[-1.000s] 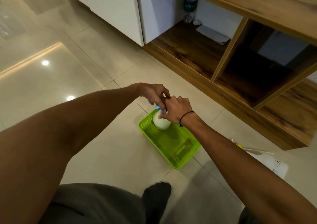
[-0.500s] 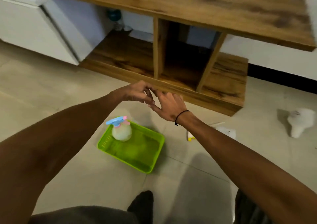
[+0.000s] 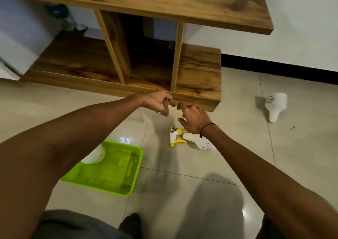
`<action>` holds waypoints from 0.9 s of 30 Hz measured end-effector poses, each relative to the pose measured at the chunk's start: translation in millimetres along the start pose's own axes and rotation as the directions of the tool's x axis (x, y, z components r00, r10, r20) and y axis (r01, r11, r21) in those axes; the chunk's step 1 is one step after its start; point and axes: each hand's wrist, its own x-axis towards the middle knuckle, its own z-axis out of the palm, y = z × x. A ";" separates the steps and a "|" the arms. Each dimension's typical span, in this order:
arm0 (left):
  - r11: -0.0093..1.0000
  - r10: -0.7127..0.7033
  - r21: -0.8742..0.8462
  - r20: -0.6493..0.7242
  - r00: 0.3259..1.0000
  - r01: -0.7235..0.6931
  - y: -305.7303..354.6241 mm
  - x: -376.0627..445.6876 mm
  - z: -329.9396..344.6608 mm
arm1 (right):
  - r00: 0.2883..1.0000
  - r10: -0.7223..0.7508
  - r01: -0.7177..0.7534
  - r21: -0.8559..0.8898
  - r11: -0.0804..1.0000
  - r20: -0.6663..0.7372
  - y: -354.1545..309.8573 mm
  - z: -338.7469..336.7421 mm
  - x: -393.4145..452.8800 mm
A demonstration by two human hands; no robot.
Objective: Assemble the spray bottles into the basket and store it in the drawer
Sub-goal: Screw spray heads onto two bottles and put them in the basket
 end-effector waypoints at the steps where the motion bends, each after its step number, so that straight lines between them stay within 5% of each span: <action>1: 1.000 0.002 0.013 0.013 1.000 -0.003 4.1 6.2 2.5 | 1.000 0.012 -0.011 -0.004 1.000 0.026 9.4 2.1 -3.8; 10: 0.995 0.011 0.099 0.093 0.996 -0.020 18.8 34.7 22.9 | 0.917 0.152 -0.039 -0.296 0.955 0.370 45.4 42.7 -33.4; 17: 0.992 -0.004 0.124 0.116 0.993 -0.011 18.6 36.3 31.7 | 0.890 0.248 -0.128 -0.314 0.941 0.382 52.2 61.0 -43.9; 23: 0.994 -0.019 0.113 0.145 0.989 0.003 24.2 36.3 36.1 | 0.905 0.316 -0.323 -0.021 0.946 0.284 57.6 46.2 -41.2; 27: 0.996 -0.068 0.074 0.169 0.983 0.056 26.9 39.1 40.3 | 0.886 0.415 -0.460 0.282 0.842 0.209 55.0 29.5 -28.4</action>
